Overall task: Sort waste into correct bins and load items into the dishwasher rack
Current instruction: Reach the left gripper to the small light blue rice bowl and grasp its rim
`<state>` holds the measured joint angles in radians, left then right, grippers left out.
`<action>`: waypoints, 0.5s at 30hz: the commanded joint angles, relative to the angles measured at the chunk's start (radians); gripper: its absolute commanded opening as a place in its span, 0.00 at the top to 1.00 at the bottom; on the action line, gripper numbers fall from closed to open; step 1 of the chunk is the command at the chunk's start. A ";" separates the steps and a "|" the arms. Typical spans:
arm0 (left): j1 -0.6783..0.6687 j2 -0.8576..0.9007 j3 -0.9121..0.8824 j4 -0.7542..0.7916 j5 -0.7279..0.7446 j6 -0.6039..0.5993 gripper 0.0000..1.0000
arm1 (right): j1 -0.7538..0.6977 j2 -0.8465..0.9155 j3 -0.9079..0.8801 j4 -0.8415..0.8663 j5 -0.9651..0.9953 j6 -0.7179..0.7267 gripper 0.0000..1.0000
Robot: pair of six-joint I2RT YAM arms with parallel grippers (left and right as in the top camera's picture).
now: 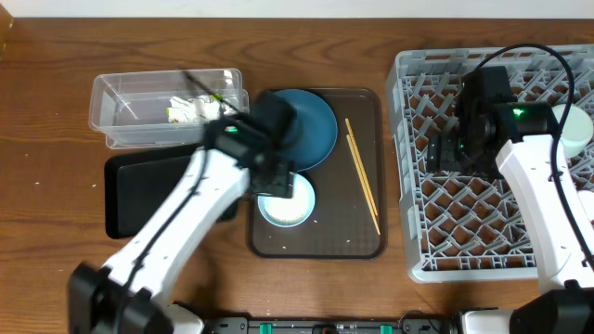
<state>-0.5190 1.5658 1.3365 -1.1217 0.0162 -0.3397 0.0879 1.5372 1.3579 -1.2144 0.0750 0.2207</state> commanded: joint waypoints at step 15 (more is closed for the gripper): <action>-0.189 0.269 0.002 0.148 -0.001 -0.025 0.20 | -0.002 0.000 0.001 -0.002 -0.004 0.018 0.13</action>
<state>-0.6922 1.8126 1.3365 -0.9825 0.0196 -0.3447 0.0879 1.5372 1.3579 -1.2144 0.0750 0.2245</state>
